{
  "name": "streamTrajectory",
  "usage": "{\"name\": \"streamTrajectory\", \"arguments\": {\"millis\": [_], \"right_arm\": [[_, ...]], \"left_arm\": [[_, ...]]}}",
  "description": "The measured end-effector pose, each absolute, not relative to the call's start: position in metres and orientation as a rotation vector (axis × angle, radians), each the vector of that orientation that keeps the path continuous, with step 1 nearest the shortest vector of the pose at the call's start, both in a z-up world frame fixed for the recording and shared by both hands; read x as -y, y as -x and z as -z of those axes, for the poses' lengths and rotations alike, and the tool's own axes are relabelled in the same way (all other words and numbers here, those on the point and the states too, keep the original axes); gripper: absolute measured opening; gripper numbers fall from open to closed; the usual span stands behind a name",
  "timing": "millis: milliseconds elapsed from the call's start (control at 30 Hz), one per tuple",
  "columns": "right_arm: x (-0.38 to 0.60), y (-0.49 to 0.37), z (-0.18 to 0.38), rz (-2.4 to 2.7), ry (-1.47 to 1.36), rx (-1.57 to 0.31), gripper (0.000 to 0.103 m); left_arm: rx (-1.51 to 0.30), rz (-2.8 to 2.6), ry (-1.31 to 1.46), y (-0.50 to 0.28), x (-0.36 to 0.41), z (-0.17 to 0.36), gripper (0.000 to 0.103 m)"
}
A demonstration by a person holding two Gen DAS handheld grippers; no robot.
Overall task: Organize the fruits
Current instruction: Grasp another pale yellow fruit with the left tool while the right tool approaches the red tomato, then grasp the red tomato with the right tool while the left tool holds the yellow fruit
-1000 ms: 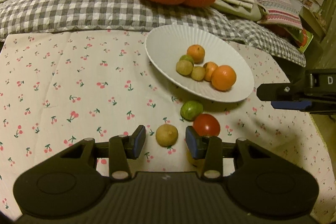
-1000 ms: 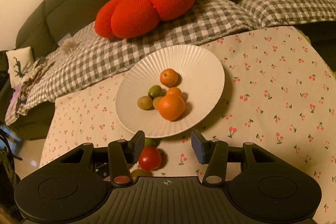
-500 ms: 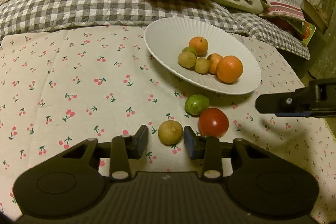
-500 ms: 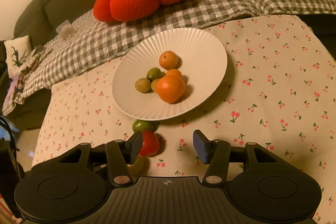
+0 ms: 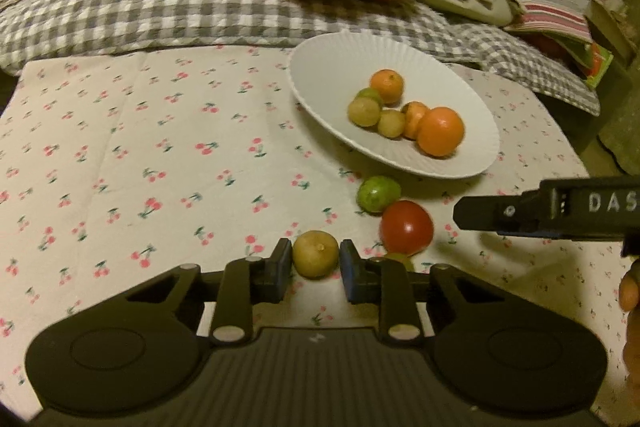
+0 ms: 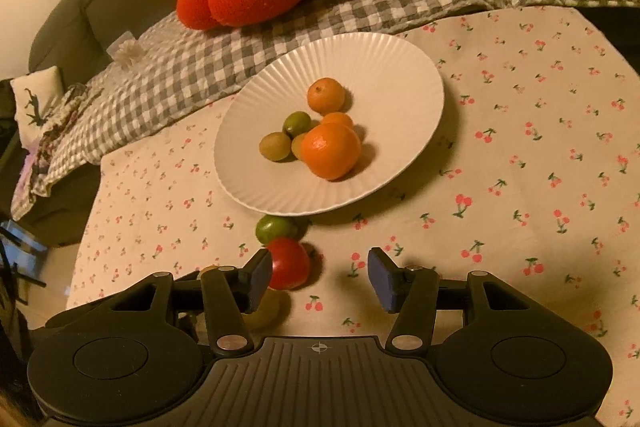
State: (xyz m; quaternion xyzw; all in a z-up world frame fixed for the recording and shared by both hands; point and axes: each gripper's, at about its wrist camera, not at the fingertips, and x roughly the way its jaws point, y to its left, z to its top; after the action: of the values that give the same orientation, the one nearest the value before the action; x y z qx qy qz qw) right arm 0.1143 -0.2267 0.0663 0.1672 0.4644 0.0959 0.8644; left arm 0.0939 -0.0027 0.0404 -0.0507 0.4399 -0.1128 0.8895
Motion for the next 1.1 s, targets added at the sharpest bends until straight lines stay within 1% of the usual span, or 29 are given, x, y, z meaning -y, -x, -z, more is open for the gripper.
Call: {"name": "streamTrajectory", "arguments": {"millis": [167,600,633,667,700,733,1100], "right_arm": [[0.219,-0.116,-0.055,-0.220,-0.364,-0.983,0.053],[0.200,-0.123,-0.040,-0.259,-0.376,-0.974,0.052],[0.199,-0.123,-0.039,-0.259,-0.372,-0.970,0.051],[0.199,-0.123,-0.038,-0.262,-0.372,-0.967,0.046],[0.198,-0.124,-0.037,-0.264,-0.367,-0.969,0.036],[0.198,-0.124,-0.037,-0.255,-0.355,-0.966,0.033],[0.208,-0.120,-0.060,-0.266,-0.391,-0.971,0.032]], "left_arm": [[-0.961,0.191,0.133,-0.090,-0.006,-0.040,0.024],[-0.973,0.169,0.134,-0.089,-0.011,-0.039,0.024],[-0.973,0.169,0.135,-0.089,-0.011,-0.039,0.024],[-0.973,0.169,0.135,-0.089,-0.011,-0.039,0.024],[-0.973,0.168,0.135,-0.089,-0.011,-0.039,0.024],[-0.973,0.168,0.137,-0.089,-0.012,-0.039,0.024],[-0.945,0.164,0.171,-0.089,-0.017,-0.051,0.024]]}}
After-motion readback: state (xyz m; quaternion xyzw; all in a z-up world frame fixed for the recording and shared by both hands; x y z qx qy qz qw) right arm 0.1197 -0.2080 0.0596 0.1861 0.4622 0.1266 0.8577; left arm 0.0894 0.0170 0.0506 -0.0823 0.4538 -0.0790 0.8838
